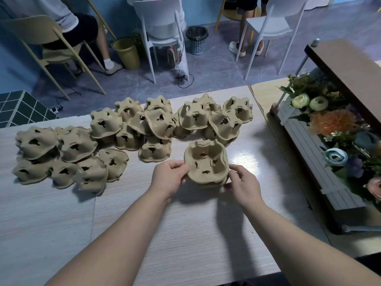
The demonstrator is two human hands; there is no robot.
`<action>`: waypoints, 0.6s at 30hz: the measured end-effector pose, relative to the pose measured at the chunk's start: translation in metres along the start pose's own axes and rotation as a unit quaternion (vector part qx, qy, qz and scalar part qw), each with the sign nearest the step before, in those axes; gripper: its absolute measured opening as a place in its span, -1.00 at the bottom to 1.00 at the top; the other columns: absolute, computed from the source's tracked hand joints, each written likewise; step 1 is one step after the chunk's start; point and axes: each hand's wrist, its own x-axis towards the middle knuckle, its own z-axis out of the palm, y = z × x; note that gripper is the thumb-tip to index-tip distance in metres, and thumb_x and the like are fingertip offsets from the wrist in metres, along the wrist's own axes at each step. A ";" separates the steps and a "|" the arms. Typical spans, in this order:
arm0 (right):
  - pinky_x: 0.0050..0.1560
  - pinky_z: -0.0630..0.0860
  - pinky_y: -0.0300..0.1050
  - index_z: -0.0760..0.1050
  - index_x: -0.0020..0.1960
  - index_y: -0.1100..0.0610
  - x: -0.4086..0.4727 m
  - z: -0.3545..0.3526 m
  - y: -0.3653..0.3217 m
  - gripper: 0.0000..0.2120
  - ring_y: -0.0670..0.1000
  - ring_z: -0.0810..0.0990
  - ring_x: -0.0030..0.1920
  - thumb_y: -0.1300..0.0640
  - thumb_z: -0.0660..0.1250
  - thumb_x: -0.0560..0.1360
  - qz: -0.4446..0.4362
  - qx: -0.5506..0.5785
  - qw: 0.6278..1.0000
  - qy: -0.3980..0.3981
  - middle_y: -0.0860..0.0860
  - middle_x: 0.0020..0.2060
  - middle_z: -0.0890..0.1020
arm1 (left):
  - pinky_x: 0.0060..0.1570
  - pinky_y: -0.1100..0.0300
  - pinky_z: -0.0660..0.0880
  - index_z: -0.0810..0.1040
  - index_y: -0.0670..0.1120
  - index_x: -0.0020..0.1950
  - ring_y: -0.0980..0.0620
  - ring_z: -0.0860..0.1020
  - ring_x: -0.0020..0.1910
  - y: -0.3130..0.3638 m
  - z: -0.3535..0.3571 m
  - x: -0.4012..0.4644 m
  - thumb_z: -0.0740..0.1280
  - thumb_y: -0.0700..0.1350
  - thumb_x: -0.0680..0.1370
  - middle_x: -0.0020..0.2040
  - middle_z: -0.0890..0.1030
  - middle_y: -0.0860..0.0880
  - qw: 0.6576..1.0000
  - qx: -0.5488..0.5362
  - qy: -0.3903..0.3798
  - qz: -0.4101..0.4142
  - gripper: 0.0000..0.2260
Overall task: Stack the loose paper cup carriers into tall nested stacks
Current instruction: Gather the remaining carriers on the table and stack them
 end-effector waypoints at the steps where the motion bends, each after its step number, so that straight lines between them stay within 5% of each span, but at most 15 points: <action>1: 0.03 0.56 0.08 0.58 -0.03 -0.16 -0.001 0.000 -0.001 -0.77 0.06 0.65 -0.13 -0.02 0.14 0.53 0.001 0.009 1.000 0.002 -0.13 -0.14 0.66 | -0.40 0.34 0.45 0.68 -0.22 -0.02 0.14 0.50 -0.38 0.000 0.000 0.000 0.44 -0.22 0.51 -0.31 0.65 0.00 1.000 0.004 0.001 0.000 -0.91; 5: 0.01 0.55 0.14 0.56 -0.13 -0.09 0.000 0.001 -0.003 -0.70 0.06 0.64 -0.21 -0.20 0.11 0.51 -0.006 0.019 1.000 0.003 -0.08 -0.26 0.64 | -0.42 0.36 0.42 0.67 -0.19 0.00 0.19 0.47 -0.47 -0.003 0.000 0.002 0.45 -0.22 0.50 -0.30 0.63 -0.02 1.000 0.025 0.009 0.011 -0.90; 8: 0.01 0.57 0.08 0.56 -0.01 -0.09 0.000 0.002 -0.004 -0.88 -0.09 0.61 -0.37 -0.08 0.29 0.52 -0.010 0.027 1.000 -0.010 -0.09 -0.28 0.64 | -0.20 0.17 0.58 0.69 -0.14 -0.03 0.08 0.57 -0.34 -0.008 -0.001 0.006 0.50 -0.17 0.46 -0.27 0.68 -0.03 0.999 0.044 0.014 0.017 -0.88; 11: 0.00 0.57 0.02 0.56 0.12 -0.01 0.002 0.004 -0.004 -0.78 -0.12 0.59 -0.37 -0.04 0.33 0.51 -0.009 0.009 1.000 -0.016 -0.09 -0.21 0.66 | -0.04 0.04 0.59 0.69 0.00 -0.14 0.04 0.62 -0.25 -0.013 -0.004 0.009 0.54 -0.07 0.39 -0.23 0.71 -0.01 0.994 0.097 0.025 0.030 -0.90; 18: 0.00 0.57 0.00 0.55 0.15 -0.03 0.009 0.015 -0.011 -0.74 -0.04 0.63 -0.23 -0.08 0.32 0.51 -0.008 -0.013 1.000 -0.017 -0.08 -0.15 0.67 | -0.16 0.27 0.45 0.60 0.01 -0.09 0.14 0.57 -0.20 -0.005 -0.016 0.016 0.52 -0.06 0.43 -0.20 0.62 0.10 0.984 0.147 0.086 0.056 -0.86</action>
